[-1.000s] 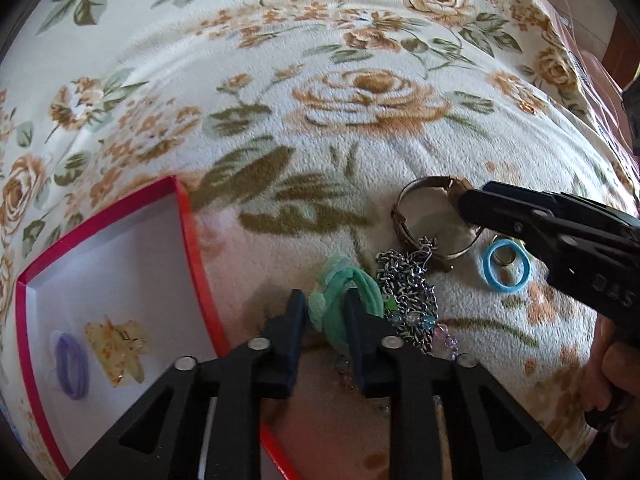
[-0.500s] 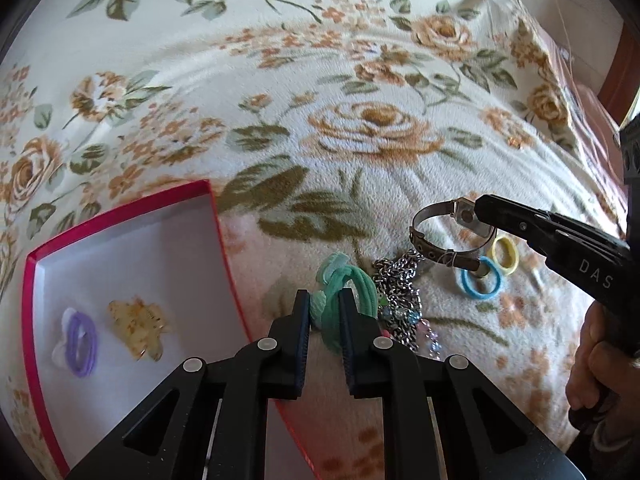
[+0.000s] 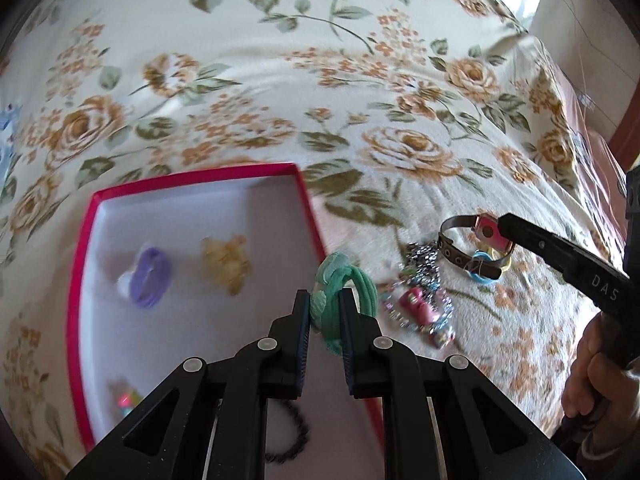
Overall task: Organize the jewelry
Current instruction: 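Carry the mint clip and watch into the box and open both tools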
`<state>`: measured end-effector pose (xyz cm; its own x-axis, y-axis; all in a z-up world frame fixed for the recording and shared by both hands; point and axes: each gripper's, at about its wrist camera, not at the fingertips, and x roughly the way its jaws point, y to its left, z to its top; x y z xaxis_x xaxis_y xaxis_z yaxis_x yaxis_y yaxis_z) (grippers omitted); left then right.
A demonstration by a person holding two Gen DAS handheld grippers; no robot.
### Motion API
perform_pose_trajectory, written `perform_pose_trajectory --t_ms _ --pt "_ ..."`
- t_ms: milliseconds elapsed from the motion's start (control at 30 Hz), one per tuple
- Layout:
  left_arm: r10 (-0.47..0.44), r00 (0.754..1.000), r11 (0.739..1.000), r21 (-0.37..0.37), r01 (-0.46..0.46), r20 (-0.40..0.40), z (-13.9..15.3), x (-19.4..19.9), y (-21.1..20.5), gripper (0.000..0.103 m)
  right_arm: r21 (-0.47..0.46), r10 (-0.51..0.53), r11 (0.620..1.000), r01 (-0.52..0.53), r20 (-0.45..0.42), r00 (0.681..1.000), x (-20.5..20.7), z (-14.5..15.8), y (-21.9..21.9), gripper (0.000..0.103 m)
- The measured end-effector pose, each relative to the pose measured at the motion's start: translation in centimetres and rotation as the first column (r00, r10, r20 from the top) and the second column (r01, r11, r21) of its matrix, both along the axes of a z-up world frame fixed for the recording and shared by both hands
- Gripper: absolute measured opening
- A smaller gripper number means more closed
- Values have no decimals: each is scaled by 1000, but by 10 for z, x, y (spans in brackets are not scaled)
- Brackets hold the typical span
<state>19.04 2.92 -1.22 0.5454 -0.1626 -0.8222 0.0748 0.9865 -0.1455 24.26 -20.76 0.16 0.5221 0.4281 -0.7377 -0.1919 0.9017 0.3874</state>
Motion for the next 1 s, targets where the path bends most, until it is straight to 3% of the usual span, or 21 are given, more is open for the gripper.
perform_pose_trajectory --t_ms 600,1000 --pt "174 985 984 -40 -173 14 17 -66 67 13 29 149 988 -150 27 988 -25 14 75 9" --pt "222 975 974 -51 -222 7 17 -79 91 13 27 203 979 -203 25 979 -29 12 105 9"
